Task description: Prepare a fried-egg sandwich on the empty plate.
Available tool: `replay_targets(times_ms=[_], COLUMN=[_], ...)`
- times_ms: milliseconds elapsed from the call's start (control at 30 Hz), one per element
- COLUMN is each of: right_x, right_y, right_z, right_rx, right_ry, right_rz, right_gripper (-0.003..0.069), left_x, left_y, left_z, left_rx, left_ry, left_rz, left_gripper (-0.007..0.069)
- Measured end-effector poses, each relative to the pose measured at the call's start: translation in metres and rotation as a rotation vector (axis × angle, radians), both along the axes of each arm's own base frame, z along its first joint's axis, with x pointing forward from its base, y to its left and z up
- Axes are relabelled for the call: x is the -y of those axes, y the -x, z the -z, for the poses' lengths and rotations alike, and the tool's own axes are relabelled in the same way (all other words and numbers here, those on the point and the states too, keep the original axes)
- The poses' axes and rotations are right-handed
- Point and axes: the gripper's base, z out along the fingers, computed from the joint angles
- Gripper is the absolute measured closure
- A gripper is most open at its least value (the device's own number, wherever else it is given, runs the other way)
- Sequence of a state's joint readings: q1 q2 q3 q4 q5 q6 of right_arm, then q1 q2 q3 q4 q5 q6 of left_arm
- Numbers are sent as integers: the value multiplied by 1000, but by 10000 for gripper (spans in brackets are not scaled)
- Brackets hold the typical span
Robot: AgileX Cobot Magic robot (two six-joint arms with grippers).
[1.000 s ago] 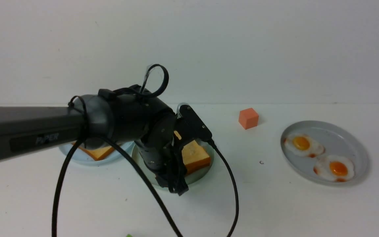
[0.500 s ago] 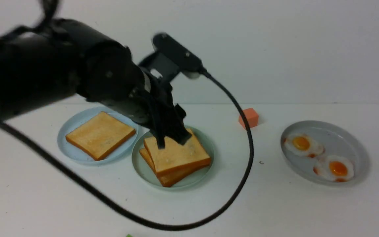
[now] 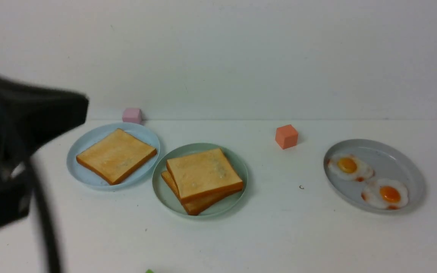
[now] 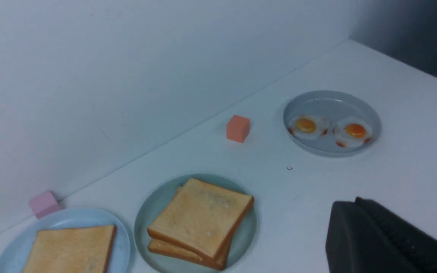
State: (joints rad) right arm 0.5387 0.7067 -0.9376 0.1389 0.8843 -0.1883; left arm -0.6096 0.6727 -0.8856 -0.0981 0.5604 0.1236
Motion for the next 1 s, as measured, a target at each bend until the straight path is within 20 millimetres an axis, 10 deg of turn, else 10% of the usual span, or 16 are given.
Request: replay_targets(times_ms=[467, 1000], right_x=[0, 0], right_y=[2, 4], right_z=[2, 4], right_rx=[-47, -70], right_ry=[-13, -6], right_rz=[5, 0], right_gripper=[665, 661], left_x=[-31, -32], left_y=[36, 40], left_z=[158, 221], left_rx=[117, -66], left_ry=[213, 81], left_rz=[-63, -65], left_gripper=[638, 638])
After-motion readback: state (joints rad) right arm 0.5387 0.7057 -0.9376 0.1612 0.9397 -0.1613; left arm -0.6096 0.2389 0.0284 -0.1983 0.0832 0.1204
